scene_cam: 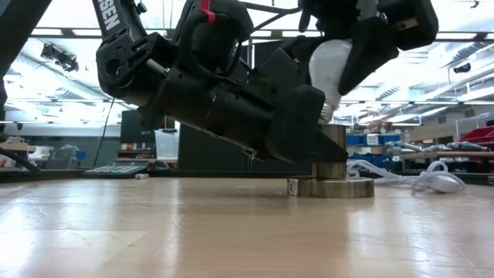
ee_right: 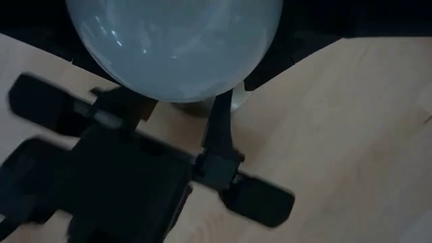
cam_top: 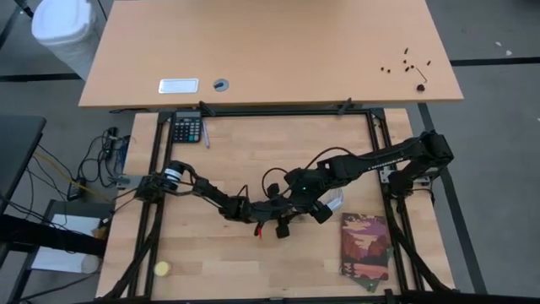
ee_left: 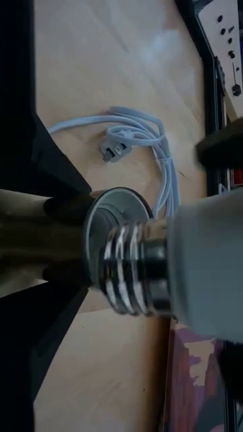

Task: Screw lightbulb
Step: Insert the lightbulb into the lamp socket

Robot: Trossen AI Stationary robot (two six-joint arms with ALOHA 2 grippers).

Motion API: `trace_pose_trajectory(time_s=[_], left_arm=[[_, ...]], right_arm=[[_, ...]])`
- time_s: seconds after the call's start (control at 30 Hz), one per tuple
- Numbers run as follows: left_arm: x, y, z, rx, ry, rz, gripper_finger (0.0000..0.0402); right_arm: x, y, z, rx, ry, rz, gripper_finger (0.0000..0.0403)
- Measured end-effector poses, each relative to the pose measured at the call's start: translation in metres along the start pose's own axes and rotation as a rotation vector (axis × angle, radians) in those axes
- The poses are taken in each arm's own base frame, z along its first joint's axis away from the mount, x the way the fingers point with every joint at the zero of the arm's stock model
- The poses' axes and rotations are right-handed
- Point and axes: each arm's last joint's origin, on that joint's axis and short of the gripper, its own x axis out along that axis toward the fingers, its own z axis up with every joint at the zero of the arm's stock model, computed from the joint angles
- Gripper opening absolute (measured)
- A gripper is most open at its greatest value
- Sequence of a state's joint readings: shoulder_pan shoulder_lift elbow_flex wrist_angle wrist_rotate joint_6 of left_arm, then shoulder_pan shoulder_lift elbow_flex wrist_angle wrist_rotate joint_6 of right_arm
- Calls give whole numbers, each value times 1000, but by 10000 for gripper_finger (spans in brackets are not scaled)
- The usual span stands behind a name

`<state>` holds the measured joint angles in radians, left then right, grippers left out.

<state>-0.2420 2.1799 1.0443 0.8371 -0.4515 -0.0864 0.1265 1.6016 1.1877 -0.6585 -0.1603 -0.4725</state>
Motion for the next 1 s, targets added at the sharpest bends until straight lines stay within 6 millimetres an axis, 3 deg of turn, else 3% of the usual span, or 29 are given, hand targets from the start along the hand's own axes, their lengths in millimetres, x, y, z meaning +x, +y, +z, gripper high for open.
trace_pose_trajectory(time_s=[0.2, 0.63, 1.0], left_arm=[[0, 0, 0, -10, 2, -1, 190], [2, 1, 1, 77, -5, -136, 189], [5, 7, 3, 42, -9, -150, 189]], right_arm=[[12, -3, -5, 13, 52, 20, 268], [16, 1, -2, -117, 30, 60, 266], [16, 0, -3, -49, 32, 62, 266]])
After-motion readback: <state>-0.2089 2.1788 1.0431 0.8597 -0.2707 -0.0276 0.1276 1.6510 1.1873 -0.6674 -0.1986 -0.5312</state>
